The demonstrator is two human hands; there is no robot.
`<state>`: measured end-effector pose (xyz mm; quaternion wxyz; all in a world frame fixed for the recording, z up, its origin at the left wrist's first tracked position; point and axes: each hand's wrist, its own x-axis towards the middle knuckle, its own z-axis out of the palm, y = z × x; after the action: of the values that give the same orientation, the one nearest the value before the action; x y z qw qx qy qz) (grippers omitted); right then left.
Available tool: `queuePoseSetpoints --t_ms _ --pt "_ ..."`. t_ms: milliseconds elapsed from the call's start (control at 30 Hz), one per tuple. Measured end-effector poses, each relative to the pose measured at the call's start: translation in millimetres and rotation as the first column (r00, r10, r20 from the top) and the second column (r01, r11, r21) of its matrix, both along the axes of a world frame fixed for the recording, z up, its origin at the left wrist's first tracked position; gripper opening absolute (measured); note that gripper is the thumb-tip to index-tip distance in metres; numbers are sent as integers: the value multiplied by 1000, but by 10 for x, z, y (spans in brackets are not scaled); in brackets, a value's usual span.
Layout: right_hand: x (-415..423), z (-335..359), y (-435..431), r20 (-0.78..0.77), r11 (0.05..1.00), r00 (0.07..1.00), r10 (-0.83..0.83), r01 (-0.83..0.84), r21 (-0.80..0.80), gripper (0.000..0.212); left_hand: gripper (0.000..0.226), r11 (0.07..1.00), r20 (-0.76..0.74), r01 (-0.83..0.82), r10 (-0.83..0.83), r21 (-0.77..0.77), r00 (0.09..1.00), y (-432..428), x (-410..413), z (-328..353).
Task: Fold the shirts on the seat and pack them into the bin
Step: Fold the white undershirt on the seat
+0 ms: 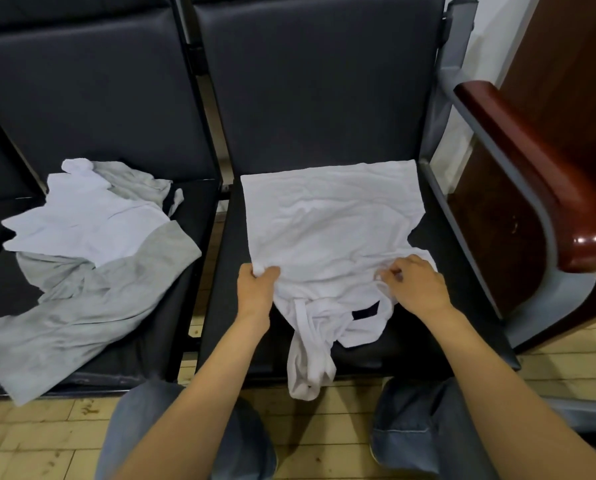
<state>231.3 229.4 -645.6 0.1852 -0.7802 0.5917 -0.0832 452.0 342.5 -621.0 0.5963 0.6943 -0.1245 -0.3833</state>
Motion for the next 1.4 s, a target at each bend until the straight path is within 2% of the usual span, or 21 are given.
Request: queuePoseSetpoints --t_ms 67,167,200,267,333,367,400,467,533,567,600,700,833,933,1000,1067,1133,1200,1267,1333,1400 --pt "-27 32 30 -42 999 999 2 -1 39 29 33 997 16 -25 24 69 1000 47 141 -28" --pt "-83 106 56 -118 990 993 -13 29 135 22 57 981 286 28 -84 193 955 194 353 -60" --pt "-106 142 63 -127 986 991 -32 51 156 17 61 957 410 33 -155 289 899 247 404 -77" --pt "-151 200 85 -149 977 987 -57 86 196 13 66 864 636 -54 -326 501 699 337 448 -138" --pt "-178 251 110 -209 966 977 -29 81 245 15 62 841 756 -83 -432 535 492 384 381 -173" --pt "-186 268 114 -224 965 974 -17 75 252 14 54 867 785 0 -450 498 426 388 321 -198" --pt "-184 277 113 -187 970 982 -25 69 233 12 41 879 790 120 -468 461 395 387 262 -216" --pt "-120 284 126 58 994 997 -44 38 101 16 23 861 747 276 -508 427 430 354 164 -212" --pt "-4 275 129 293 1000 956 22 -23 0 22 33 818 670 303 -575 490 469 245 131 -211" --pt "69 251 112 305 997 950 72 -78 8 26 40 769 636 287 -636 571 438 167 144 -219" --pt "139 206 69 249 990 961 121 -137 46 32 45 707 596 261 -699 657 395 85 170 -229" --pt "311 78 -204 -137 939 946 293 -258 227 42 53 554 477 251 -823 794 309 -178 299 -246" --pt "416 99 -757 -261 927 922 286 -196 320 59 59 471 428 266 -880 841 207 -635 616 -313" --pt "432 90 -1146 -359 934 888 285 -174 311 62 58 539 486 335 -842 773 234 -972 969 -383" --pt "484 60 -1261 -344 951 909 234 -140 276 61 52 695 635 353 -718 627 285 -1071 1122 -405" --pt "587 75 -1189 -234 978 959 160 -123 168 58 44 839 789 328 -530 434 312 -1027 1093 -366" --pt "671 148 -953 -97 994 989 113 -111 21 50 34 907 851 290 -397 305 344 -860 890 -265" --pt "691 210 -638 -59 994 994 93 -96 -53 44 35 923 856 243 -372 299 359 -608 640 -216" --pt "653 249 -334 -87 999 996 36 -35 10 53 45 898 837 192 -439 396 326 -338 443 -231" --pt "604 250 -66 -150 992 988 -28 45 117 66 49 795 766 129 -606 593 216 -120 314 -268" --pt "581 188 177 -183 983 981 -56 87 164 75 41 721 712 85 -692 687 120 20 237 -323"
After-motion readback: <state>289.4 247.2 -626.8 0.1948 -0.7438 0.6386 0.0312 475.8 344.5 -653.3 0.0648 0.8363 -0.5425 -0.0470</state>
